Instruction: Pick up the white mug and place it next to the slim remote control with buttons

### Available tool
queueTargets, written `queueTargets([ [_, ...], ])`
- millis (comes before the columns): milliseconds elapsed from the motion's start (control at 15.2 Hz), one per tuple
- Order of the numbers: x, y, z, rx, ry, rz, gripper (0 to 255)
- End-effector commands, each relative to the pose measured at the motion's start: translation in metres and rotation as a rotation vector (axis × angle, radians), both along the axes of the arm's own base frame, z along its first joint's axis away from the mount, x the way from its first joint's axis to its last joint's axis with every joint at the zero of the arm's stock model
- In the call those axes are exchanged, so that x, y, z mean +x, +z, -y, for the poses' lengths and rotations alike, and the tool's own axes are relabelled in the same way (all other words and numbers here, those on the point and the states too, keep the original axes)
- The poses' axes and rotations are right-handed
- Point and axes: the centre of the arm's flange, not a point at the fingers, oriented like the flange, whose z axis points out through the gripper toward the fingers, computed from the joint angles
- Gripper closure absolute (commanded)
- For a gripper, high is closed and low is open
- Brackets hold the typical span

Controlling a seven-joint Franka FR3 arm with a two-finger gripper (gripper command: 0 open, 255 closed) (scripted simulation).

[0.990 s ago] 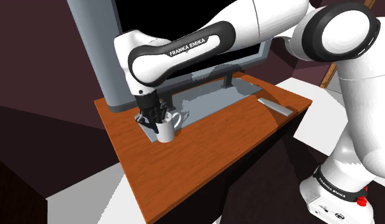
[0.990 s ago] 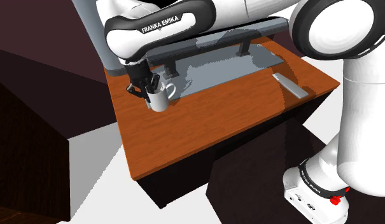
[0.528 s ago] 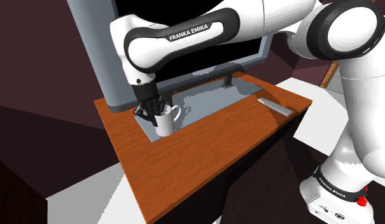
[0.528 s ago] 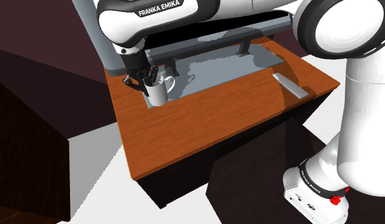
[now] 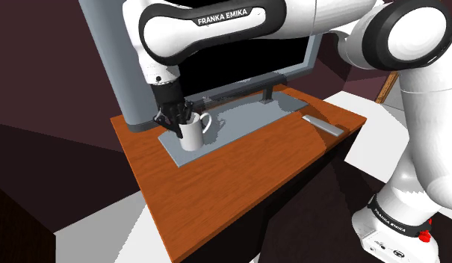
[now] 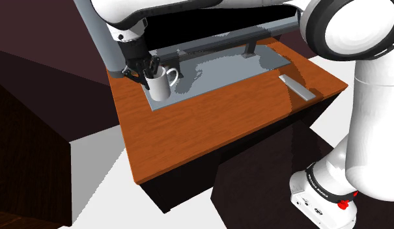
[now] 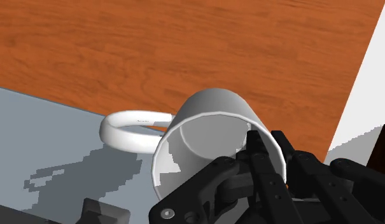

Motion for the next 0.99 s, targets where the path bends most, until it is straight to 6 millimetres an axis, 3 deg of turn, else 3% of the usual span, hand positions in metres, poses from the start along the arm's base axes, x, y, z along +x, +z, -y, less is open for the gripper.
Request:
queueTargets([
  [0,-0.001,0.011,0.001,0.000,0.000,0.000,255],
  [198,-0.001,0.023,0.001,0.000,0.000,0.000,255],
  [924,-0.012,0.023,0.146,0.000,0.000,0.000,255],
])
